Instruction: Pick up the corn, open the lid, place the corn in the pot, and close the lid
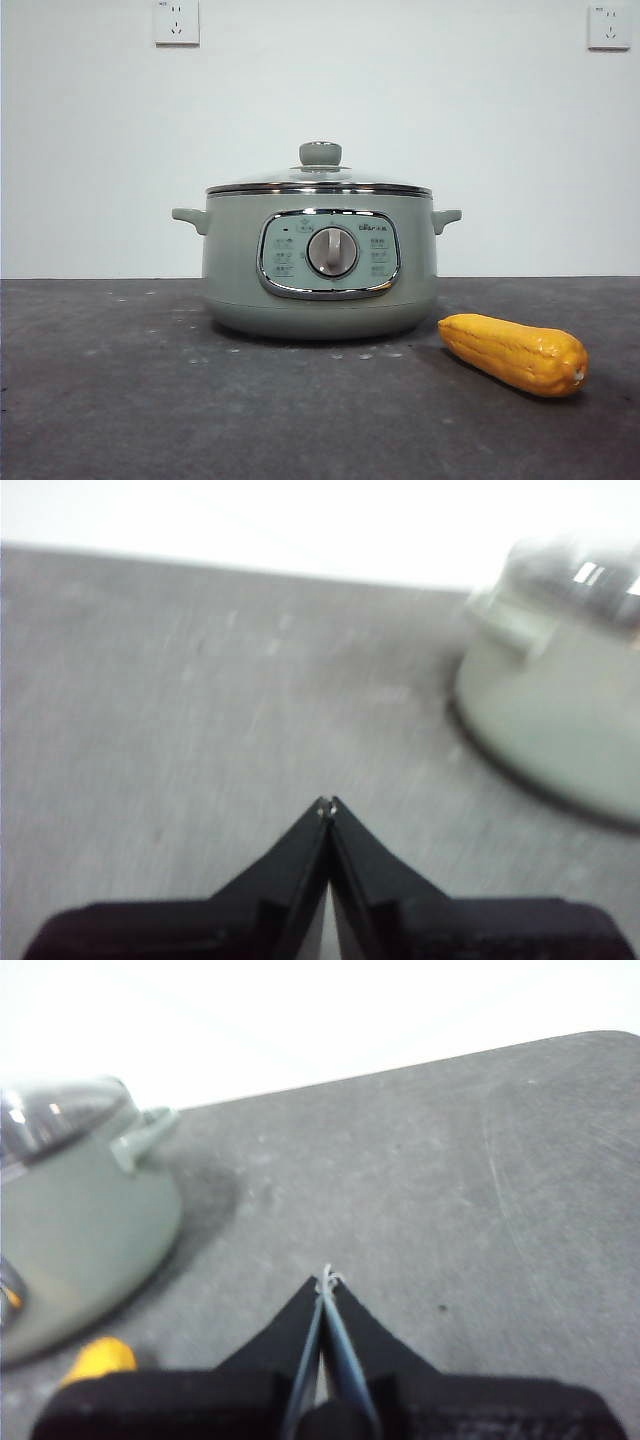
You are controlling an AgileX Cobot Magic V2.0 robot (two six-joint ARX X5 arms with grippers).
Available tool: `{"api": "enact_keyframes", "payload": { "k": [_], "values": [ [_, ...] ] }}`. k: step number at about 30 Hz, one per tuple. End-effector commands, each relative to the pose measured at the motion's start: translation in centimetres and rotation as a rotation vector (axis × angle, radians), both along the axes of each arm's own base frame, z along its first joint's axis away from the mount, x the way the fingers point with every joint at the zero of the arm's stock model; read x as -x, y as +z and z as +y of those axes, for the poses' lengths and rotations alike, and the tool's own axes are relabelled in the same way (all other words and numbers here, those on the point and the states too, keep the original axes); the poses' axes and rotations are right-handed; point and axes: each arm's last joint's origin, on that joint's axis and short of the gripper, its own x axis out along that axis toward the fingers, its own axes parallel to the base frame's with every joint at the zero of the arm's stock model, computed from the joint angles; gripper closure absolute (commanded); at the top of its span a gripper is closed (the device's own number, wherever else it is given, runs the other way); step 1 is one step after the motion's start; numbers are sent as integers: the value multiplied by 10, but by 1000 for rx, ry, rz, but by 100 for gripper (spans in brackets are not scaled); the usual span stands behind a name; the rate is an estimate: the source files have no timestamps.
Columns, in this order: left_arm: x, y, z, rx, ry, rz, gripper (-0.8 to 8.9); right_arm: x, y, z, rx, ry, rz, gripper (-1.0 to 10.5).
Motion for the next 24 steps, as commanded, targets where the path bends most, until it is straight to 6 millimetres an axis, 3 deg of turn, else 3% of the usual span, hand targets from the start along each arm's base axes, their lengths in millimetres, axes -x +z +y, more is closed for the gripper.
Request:
{"api": "enact_keyframes", "payload": {
  "k": [1,12,20,24],
  "values": [
    [3,18,0,29,-3,-50,820,3,18,0,-78,12,-57,957],
    [16,96,-4,57,-103,-65,820,15,99,4,-51,150,-85,957],
    [25,152,-7,9,-200,26,820,11,165,6,53,228,104,957],
    [27,175,-8,-13,-215,53,820,6,187,7,102,285,223,957]
  ]
}}
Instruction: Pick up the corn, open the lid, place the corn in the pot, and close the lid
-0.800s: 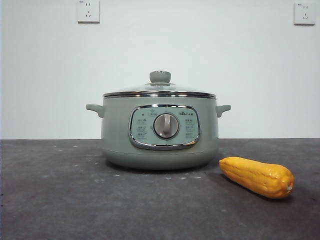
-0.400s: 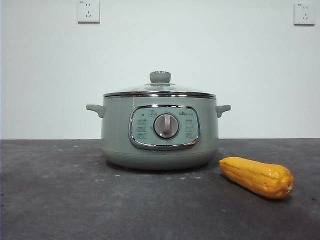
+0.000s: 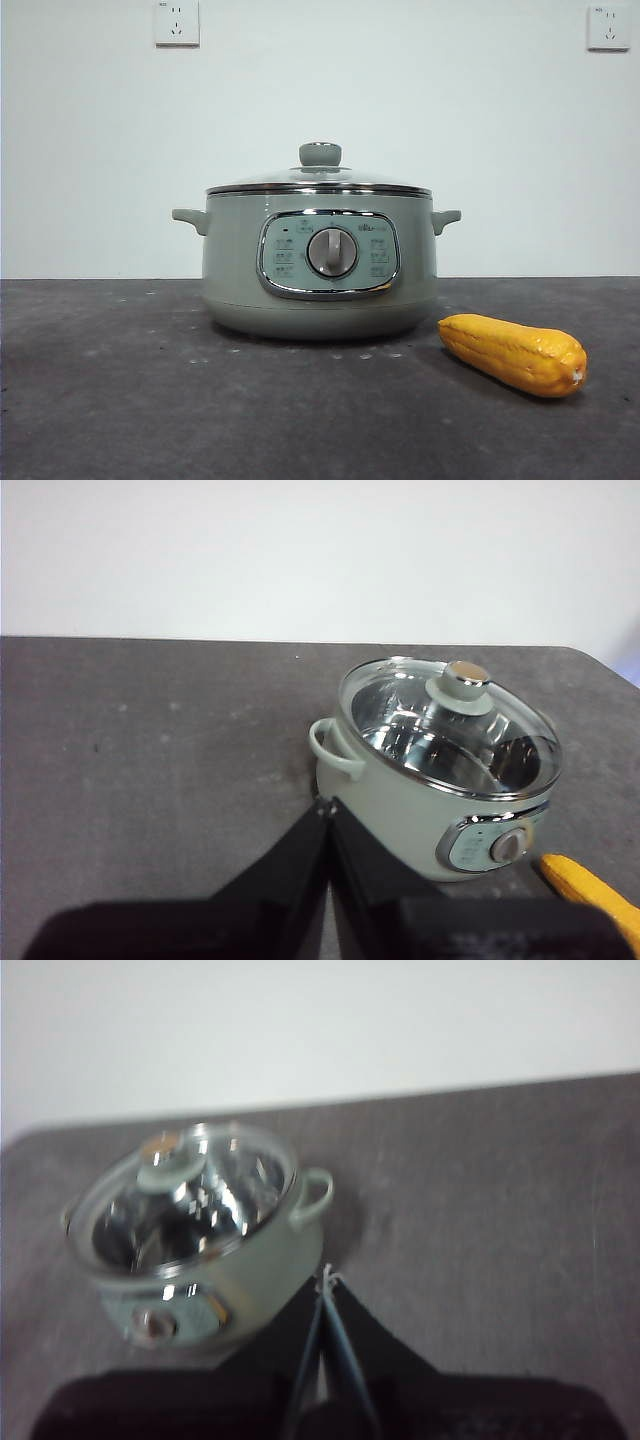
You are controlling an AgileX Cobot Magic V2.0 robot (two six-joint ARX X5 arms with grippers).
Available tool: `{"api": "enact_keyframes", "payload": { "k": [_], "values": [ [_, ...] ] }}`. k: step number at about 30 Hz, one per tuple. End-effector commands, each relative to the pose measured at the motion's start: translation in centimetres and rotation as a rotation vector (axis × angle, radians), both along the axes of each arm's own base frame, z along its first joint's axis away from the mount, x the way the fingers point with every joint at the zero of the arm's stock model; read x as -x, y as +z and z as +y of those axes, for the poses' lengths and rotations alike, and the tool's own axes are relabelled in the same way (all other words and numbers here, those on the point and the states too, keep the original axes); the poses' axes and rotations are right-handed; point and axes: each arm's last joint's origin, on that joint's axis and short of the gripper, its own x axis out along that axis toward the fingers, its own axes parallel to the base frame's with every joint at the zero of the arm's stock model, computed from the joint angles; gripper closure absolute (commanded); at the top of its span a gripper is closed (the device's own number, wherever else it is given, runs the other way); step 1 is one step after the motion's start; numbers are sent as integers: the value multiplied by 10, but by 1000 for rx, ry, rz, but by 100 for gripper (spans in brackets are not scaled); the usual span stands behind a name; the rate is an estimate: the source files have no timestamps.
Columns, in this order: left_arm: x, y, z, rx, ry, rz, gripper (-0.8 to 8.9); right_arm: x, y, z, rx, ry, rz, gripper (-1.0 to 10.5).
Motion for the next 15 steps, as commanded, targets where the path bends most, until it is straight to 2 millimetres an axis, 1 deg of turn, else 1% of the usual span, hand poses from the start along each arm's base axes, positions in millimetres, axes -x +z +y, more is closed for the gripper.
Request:
{"api": "enact_keyframes", "payload": {
  "k": [1,3,6,12,15],
  "values": [
    [2,15,-1,-44,-24,-5,820,-3,13,1,62,52,53,957],
    [2,23,-1,-58,-33,16,820,-5,20,2,71,80,95,957],
    [0,30,-1,-82,-50,57,820,-8,26,2,84,108,137,957],
    [-8,29,-1,-87,-56,102,818,-11,30,2,82,116,168,952],
    [-11,29,-2,-71,-98,111,813,-11,30,3,81,116,167,945]
  ]
}}
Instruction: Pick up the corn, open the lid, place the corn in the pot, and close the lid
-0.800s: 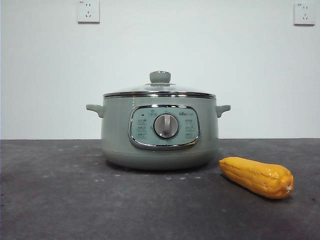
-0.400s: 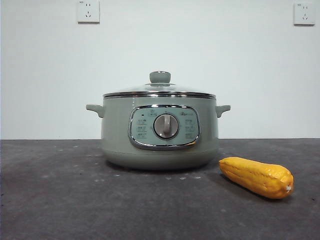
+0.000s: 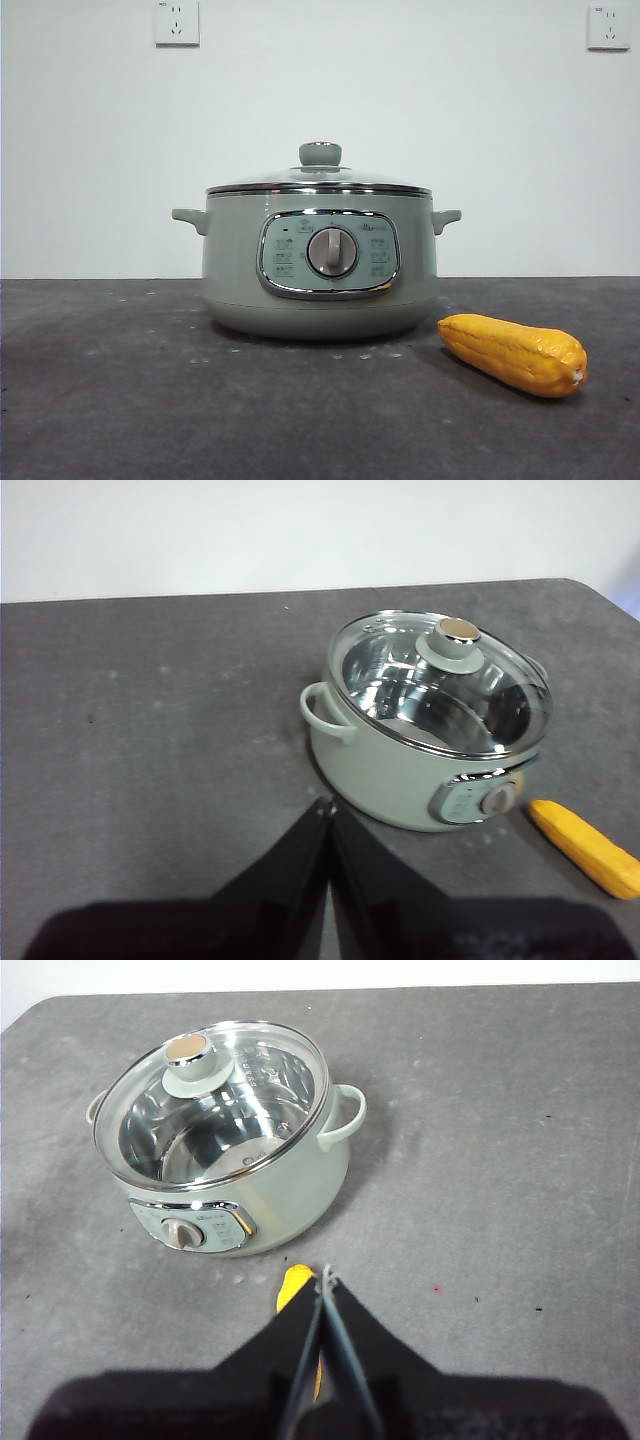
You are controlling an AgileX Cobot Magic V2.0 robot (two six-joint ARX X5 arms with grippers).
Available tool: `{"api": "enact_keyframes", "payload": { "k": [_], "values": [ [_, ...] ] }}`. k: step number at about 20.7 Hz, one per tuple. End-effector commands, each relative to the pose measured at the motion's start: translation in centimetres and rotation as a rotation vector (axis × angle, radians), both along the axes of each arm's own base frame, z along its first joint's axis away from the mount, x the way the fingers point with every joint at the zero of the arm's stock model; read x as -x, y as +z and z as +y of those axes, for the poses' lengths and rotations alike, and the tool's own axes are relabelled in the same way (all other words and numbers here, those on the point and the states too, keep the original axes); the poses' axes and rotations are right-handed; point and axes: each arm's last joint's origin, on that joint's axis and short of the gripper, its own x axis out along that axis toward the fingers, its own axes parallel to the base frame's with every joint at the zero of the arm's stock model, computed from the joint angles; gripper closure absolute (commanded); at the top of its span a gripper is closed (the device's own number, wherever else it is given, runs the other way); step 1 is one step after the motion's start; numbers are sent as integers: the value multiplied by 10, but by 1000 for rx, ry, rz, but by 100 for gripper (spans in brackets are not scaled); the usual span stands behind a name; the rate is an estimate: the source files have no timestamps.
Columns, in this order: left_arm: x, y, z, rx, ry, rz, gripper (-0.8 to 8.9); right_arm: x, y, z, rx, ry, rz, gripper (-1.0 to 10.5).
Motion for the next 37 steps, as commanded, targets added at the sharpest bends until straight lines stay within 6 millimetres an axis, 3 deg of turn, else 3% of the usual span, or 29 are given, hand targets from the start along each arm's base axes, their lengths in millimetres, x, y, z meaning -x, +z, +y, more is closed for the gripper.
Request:
{"api": "enact_keyframes", "payload": {
  "k": [1,2,3,5,6,7,14,19,24,29,37],
  "values": [
    [-1,0,-1,7,-51,-2,808,1,2,0,6,9,-12,941],
    [-3,-1,-2,12,-64,2,769,1,2,0,5,9,-12,918],
    [-4,-1,-2,13,-64,7,658,1,2,0,5,10,-12,834],
    [-7,-2,-1,16,-63,20,296,1,2,1,-4,18,-10,516],
    [-8,-2,-1,17,-63,24,211,0,2,1,-6,22,-8,365],
    [-9,-2,-1,17,-63,29,211,0,2,1,-8,26,-5,314],
    [-12,-3,-1,17,-63,38,212,-14,-2,2,-32,60,50,317],
    [-13,-3,-1,18,-63,39,212,-50,-17,11,-55,140,190,322],
    [-14,-3,-1,18,-63,45,212,-99,-53,42,25,238,410,327],
    [-14,-3,-1,18,-63,46,212,-138,-106,81,220,265,615,380],
    [-14,-3,-1,18,-62,46,212,-170,-181,118,362,279,834,385]
  ]
}}
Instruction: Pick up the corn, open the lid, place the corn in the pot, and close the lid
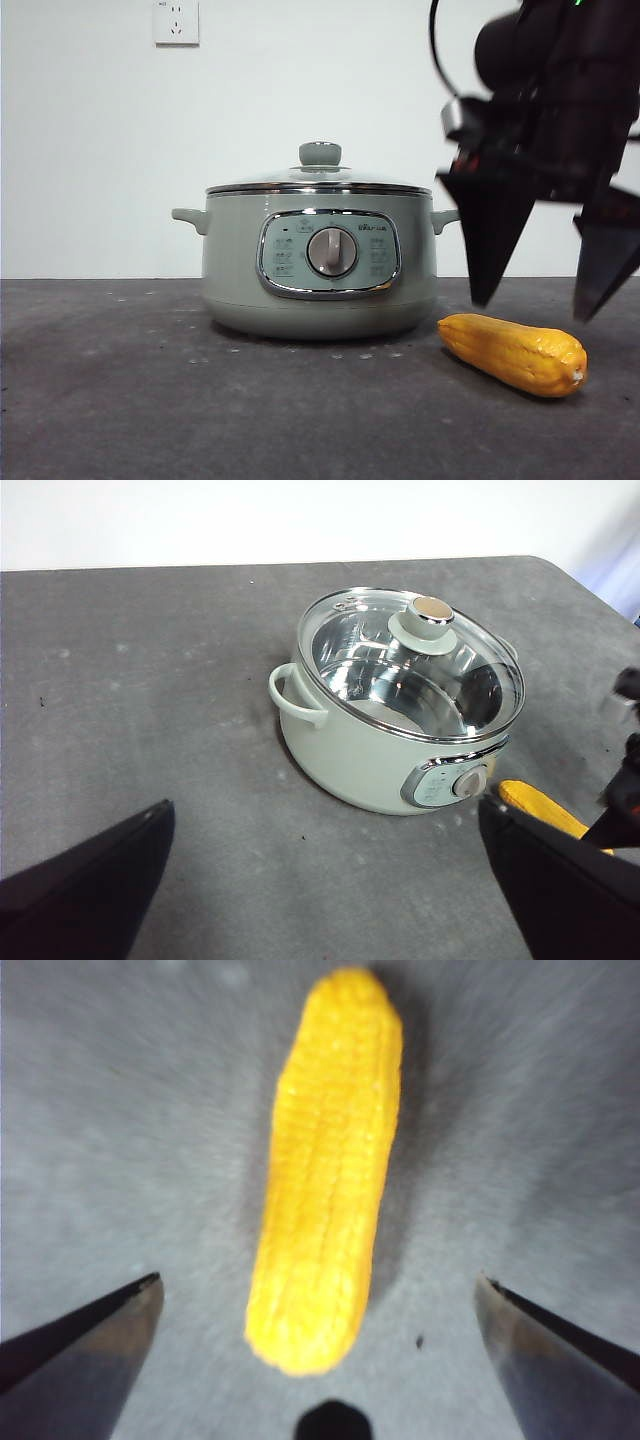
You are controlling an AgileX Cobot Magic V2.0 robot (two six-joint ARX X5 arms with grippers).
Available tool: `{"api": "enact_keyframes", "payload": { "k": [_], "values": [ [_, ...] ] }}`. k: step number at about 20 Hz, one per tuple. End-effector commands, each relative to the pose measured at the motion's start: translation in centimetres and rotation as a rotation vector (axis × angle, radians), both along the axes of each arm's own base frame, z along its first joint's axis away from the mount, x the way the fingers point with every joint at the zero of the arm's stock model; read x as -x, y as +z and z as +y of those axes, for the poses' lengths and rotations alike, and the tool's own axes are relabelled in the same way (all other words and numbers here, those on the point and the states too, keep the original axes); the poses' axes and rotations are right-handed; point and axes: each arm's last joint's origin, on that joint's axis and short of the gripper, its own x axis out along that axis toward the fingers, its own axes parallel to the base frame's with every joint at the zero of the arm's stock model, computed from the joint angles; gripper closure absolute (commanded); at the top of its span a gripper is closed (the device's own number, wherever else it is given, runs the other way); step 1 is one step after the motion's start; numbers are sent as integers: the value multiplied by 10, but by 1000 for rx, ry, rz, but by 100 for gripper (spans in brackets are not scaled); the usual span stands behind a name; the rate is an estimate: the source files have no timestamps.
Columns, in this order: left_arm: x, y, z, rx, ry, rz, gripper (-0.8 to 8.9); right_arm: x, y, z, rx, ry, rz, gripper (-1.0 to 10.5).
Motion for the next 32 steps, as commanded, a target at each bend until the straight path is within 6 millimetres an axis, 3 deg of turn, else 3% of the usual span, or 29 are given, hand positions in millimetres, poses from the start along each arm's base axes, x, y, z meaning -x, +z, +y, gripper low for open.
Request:
{"api": "enact_keyframes", "payload": {
  "k": [1,4,8,16,19,23,27,32],
  "values": [
    [0,0,0,-3,-7,-7,212,-4,-13,6,25,-9,25,390],
    [0,0,0,-3,-7,-6,212,-6,-22,13,55,-11,23,574],
    [0,0,0,-3,-7,-6,212,-6,-22,15,52,-7,17,921],
    [-1,0,0,-3,-8,-5,212,-6,-16,15,36,-4,-14,957],
    [-7,-2,-2,-3,-27,17,212,5,8,9,15,0,-58,957],
    [-28,5,-7,-5,-80,45,212,36,59,-6,-47,4,-184,956],
    [-69,27,-20,-10,-157,16,212,74,107,-26,-142,-14,-360,956],
    [-135,39,-58,-35,-294,15,217,116,140,-48,-229,-44,-502,956]
  ]
}}
